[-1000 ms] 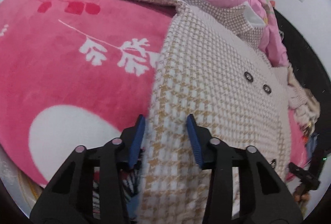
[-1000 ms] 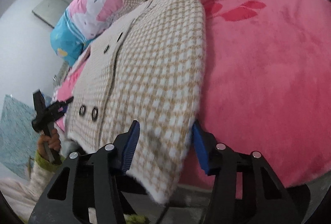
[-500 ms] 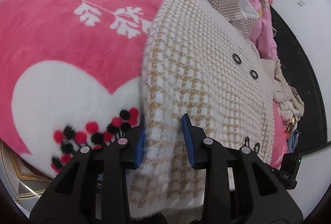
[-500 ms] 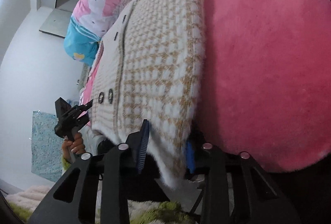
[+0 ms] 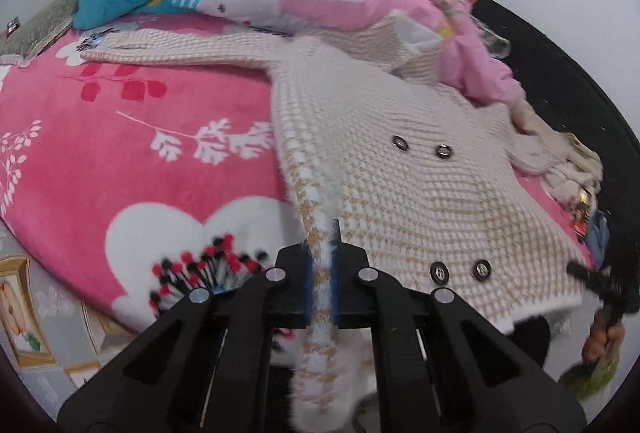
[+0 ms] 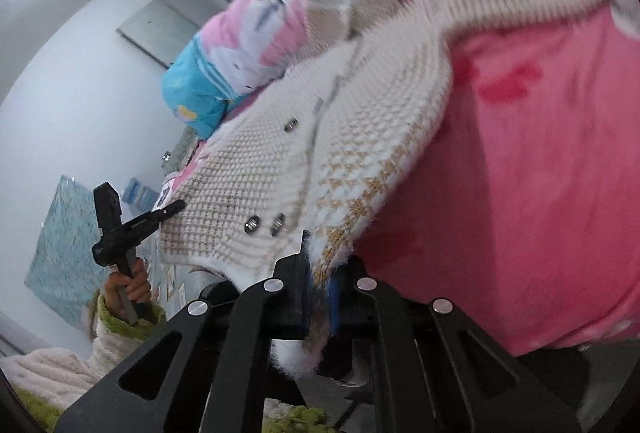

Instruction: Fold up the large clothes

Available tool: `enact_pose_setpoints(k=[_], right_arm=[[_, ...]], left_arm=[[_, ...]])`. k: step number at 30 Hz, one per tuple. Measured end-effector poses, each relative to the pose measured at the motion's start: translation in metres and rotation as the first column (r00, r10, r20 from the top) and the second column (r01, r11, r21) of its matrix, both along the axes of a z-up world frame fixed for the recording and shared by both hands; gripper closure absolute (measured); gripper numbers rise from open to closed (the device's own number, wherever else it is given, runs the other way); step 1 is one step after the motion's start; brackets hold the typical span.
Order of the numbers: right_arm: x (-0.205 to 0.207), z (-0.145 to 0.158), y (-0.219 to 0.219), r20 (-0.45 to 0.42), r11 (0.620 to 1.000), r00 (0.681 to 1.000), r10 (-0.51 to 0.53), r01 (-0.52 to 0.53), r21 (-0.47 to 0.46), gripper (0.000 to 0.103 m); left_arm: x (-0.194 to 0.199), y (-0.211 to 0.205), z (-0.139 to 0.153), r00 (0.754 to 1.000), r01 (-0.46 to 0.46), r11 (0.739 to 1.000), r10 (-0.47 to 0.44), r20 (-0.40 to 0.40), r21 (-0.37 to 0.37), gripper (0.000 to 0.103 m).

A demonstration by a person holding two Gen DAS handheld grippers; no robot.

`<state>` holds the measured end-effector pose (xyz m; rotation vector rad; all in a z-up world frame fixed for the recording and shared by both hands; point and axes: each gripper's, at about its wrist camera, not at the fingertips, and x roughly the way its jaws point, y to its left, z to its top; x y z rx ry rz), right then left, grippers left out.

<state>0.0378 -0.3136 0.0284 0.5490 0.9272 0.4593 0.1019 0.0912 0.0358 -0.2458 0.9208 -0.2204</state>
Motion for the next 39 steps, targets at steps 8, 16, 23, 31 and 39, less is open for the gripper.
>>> enact_pose_setpoints(k=[8, 16, 23, 31, 39], right_arm=[[-0.046, 0.003, -0.023, -0.071, 1.000, 0.997, -0.024, 0.023, -0.012, 0.097], [-0.046, -0.085, -0.031, -0.270, 0.995, 0.958, -0.094, 0.087, -0.039, 0.095], [-0.045, -0.059, -0.043, -0.260, 0.957, 0.948, -0.184, 0.112, -0.267, 0.054], [0.026, 0.030, -0.002, 0.047, 0.917, 0.997, -0.064, 0.077, -0.391, 0.033], [0.172, 0.012, 0.105, 0.091, 0.935, 0.985, 0.149, -0.111, -0.337, 0.028]], left_arm=[[-0.063, 0.003, -0.009, 0.997, -0.015, 0.999, 0.012, -0.077, -0.029, 0.097], [-0.061, 0.003, -0.073, 0.976, -0.035, 0.999, 0.037, -0.216, 0.015, 0.096], [-0.060, 0.021, -0.061, 0.983, -0.059, 0.998, 0.055, -0.175, -0.021, 0.048], [0.011, 0.063, -0.005, 0.983, -0.182, 0.981, 0.178, -0.053, -0.066, 0.030], [0.153, 0.176, 0.008, 0.864, -0.500, 0.848, 0.502, -0.033, -0.177, 0.028]])
